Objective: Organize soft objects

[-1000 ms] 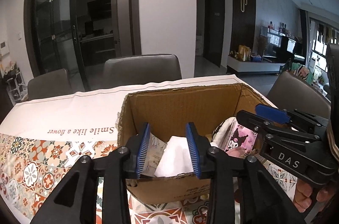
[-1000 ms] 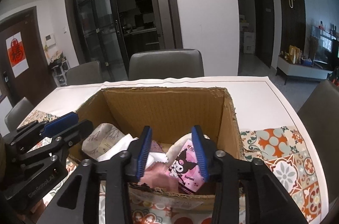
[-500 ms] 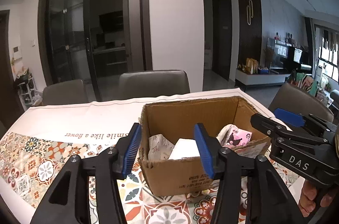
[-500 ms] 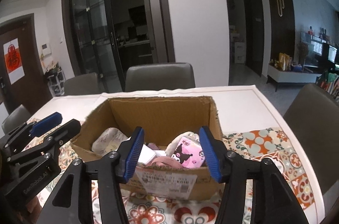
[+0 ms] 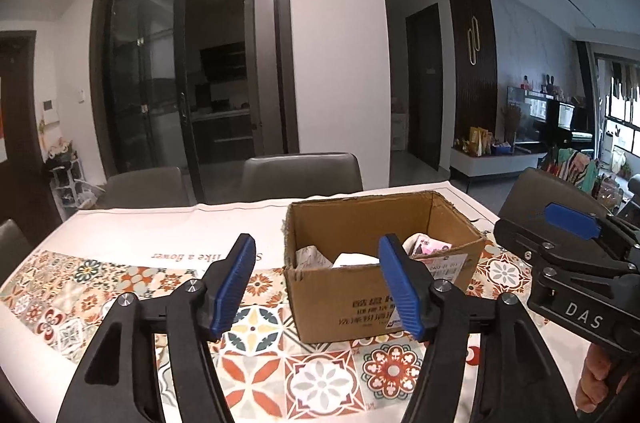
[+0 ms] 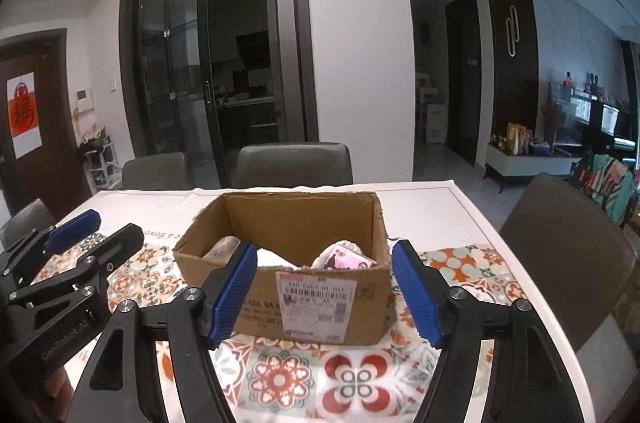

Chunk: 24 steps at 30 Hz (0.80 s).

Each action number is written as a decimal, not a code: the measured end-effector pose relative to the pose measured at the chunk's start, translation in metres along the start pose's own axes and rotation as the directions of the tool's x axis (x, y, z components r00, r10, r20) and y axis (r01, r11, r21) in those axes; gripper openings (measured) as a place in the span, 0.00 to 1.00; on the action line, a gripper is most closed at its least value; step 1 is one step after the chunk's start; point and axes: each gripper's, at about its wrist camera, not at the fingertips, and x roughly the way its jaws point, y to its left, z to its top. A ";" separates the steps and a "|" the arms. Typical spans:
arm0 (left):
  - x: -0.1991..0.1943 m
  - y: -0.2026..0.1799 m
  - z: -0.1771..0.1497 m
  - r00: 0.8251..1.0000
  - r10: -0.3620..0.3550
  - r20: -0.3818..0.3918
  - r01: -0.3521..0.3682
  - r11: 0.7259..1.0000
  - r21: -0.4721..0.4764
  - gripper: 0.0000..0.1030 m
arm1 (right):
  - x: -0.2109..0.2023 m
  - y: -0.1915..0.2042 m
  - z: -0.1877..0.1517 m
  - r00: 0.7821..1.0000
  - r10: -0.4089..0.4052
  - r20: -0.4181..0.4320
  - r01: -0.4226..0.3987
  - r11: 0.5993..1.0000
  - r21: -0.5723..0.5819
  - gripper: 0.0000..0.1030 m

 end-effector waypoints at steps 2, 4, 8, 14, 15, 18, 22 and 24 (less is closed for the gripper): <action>-0.011 0.000 -0.002 1.000 0.005 0.004 -0.005 1.000 -0.005 0.65 | -0.012 0.001 -0.002 1.000 -0.007 0.008 0.007 1.000 -0.002 0.71; -0.023 0.000 -0.006 1.000 0.010 0.011 -0.010 1.000 -0.010 0.67 | -0.024 0.002 -0.005 1.000 -0.009 0.016 0.009 1.000 -0.005 0.71; -0.040 0.000 -0.013 1.000 0.017 0.009 -0.017 1.000 -0.019 0.73 | -0.047 0.003 -0.012 1.000 -0.017 0.023 0.018 1.000 -0.007 0.73; -0.067 -0.002 -0.021 1.000 0.020 0.021 -0.020 1.000 -0.017 0.83 | -0.074 0.006 -0.019 0.999 -0.039 0.034 0.039 0.999 -0.004 0.76; -0.071 -0.003 -0.022 0.999 0.021 0.024 -0.021 1.000 -0.015 0.84 | -0.078 0.006 -0.021 0.999 -0.040 0.037 0.040 0.999 -0.002 0.77; -0.082 -0.001 -0.028 0.999 0.035 0.035 -0.034 0.999 -0.011 0.90 | -0.092 0.008 -0.026 0.998 -0.045 0.042 0.045 0.999 -0.003 0.77; -0.097 0.000 -0.035 0.998 0.056 0.036 -0.055 0.998 -0.017 0.97 | -0.107 0.011 -0.033 0.997 -0.052 0.052 0.053 0.999 -0.009 0.80; -0.104 0.001 -0.039 0.997 0.064 0.033 -0.063 0.998 -0.022 0.98 | -0.113 0.013 -0.036 0.997 -0.053 0.056 0.054 0.998 -0.012 0.81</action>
